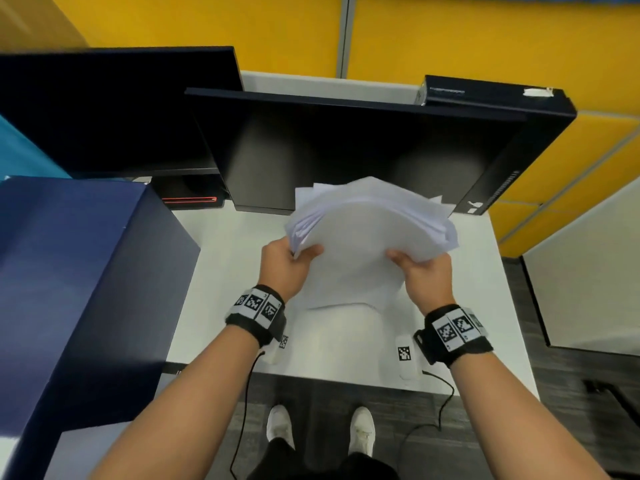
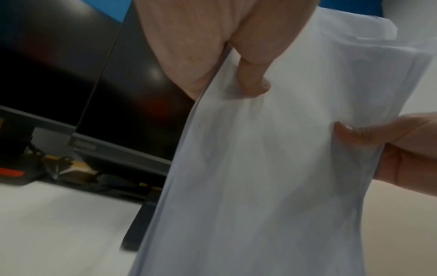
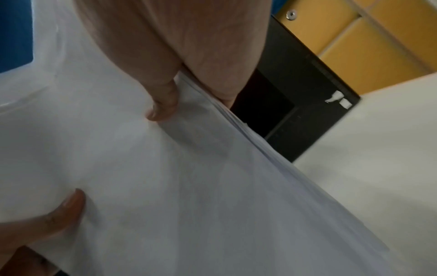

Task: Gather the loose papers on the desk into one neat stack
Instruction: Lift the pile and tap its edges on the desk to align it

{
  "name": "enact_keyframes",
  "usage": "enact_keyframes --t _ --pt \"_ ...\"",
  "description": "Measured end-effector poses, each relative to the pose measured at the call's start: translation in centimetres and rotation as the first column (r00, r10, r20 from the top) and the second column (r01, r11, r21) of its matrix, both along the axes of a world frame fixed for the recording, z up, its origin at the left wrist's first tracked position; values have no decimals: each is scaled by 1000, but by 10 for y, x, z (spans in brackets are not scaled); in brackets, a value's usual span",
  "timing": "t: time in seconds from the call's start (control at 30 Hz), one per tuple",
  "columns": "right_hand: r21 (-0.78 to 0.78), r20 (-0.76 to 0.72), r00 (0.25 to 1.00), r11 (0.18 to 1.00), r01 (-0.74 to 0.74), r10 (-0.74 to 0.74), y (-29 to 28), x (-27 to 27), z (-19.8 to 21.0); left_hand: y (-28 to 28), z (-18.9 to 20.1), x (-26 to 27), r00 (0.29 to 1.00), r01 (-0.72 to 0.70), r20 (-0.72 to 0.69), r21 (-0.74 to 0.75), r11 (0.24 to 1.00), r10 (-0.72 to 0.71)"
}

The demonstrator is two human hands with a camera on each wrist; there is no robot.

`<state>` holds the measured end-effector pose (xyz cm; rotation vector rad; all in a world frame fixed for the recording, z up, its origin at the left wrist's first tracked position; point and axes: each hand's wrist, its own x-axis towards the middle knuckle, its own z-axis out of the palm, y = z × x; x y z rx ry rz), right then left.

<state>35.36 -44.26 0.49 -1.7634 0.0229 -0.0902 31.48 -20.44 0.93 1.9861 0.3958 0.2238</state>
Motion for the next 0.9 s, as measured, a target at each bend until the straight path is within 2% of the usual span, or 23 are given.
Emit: enact_keyframes --t 0.1,0.17,0.23,0.3,0.4,0.47,0.53,0.63,0.7,0.8,0.9 --pt "7 123 992 1000 0 -1 -1 6 23 3 21 0 987 -17 158 -35 999 22" --pt "15 159 987 1000 -11 9 -5 6 34 7 27 -4 977 -2 212 -9 1000 3" --pt "-22 117 991 998 -66 68 -10 1 33 13 17 -9 984 47 172 -33 998 -41" --pt "-34 -3 992 992 -125 125 -10 -3 20 18 -1 -11 994 79 85 -113 990 -70" --pt "-43 -84 991 993 -106 102 -5 -6 0 14 -18 -12 997 72 -1 -132 989 -73" --pt "-30 -36 998 998 -60 59 1 -6 0 10 -15 -7 999 41 22 -168 985 -38" --pt "0 11 1000 1000 -21 21 4 -6 11 9 -1 -4 994 15 110 -211 977 8" --pt "27 82 996 999 19 -21 -2 -5 19 12 11 -1 977 40 215 -196 980 3" --pt "7 49 999 1000 10 -10 -5 -4 16 10 3 -3 982 55 185 -163 985 -25" --pt "14 -102 995 1000 -15 16 -6 -5 -2 3 -19 -5 1000 29 -7 -163 986 -31" --pt "34 -124 992 999 4 0 -4 -6 -3 -3 -22 -3 1000 4 -2 -182 983 -5"
